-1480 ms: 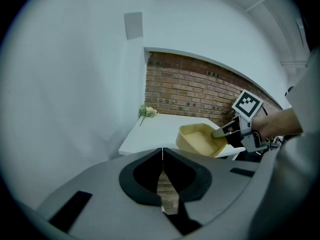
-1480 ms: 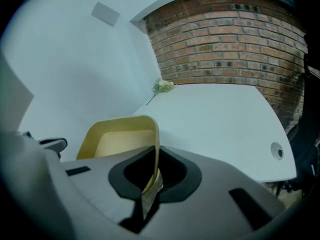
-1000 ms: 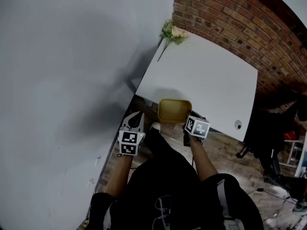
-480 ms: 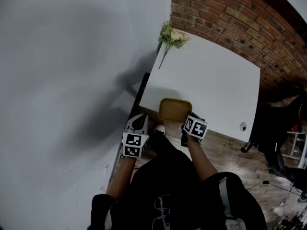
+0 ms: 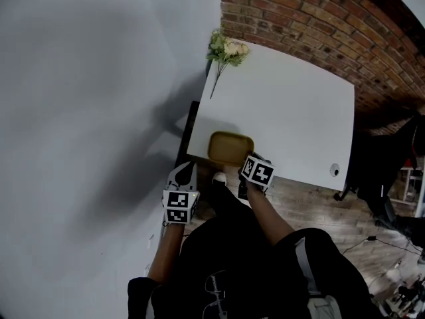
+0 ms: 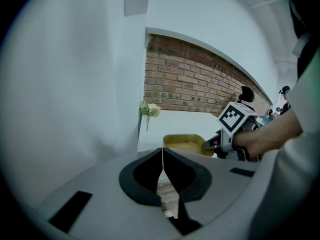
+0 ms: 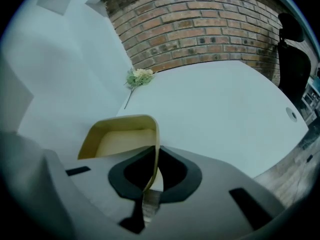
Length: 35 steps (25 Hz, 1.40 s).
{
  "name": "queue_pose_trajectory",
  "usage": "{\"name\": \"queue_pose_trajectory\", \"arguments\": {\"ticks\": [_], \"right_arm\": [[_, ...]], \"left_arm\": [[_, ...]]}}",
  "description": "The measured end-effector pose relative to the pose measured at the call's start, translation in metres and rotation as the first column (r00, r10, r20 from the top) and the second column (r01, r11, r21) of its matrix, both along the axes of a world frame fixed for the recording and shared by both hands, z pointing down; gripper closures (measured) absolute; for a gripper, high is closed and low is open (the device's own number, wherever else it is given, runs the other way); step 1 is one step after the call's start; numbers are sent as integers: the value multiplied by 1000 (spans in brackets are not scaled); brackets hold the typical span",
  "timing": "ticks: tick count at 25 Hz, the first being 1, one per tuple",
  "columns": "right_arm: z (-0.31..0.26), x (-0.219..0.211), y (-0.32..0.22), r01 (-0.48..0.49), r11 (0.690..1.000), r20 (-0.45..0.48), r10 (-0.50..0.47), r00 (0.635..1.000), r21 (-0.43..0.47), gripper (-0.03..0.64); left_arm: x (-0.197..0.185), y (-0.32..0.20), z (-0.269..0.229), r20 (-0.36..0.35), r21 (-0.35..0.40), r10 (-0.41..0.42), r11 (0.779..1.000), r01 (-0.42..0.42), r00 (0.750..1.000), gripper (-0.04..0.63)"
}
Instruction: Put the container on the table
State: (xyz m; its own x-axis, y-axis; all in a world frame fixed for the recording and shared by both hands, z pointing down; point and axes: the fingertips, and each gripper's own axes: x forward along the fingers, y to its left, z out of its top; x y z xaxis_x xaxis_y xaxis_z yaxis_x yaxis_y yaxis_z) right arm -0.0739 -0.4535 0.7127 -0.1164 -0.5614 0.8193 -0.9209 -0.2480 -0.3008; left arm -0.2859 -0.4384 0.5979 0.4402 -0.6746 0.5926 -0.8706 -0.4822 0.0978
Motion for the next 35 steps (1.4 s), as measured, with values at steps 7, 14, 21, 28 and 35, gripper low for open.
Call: {"name": "queue_pose_trajectory", "arguments": {"ticks": [7,14,21,28,35], "right_arm": [[14,6,-12,-96,995,-34,96,995,-20,588],[26,-6,-21,-84,996,-50,83,995,-30,588],[28,-14,-32,-64,998,-75,61,995,-31,588],[31,-22,-36,-47,998,-89,43,995,-40,588],[38,-23,-31,-54,996,-47,51,998,-70,588]], "left_arm": [[-13,-1,3,26,-14,-19,1000,20,999,578],[-27,1,12,38,-39,-49,998,51,998,578],[-36,3,15,54,-45,-68,996,70,996,578],[-44,3,17,47,-51,-90,994,92,995,578],[-41,7,17,42,-59,-96,993,98,995,578]]}}
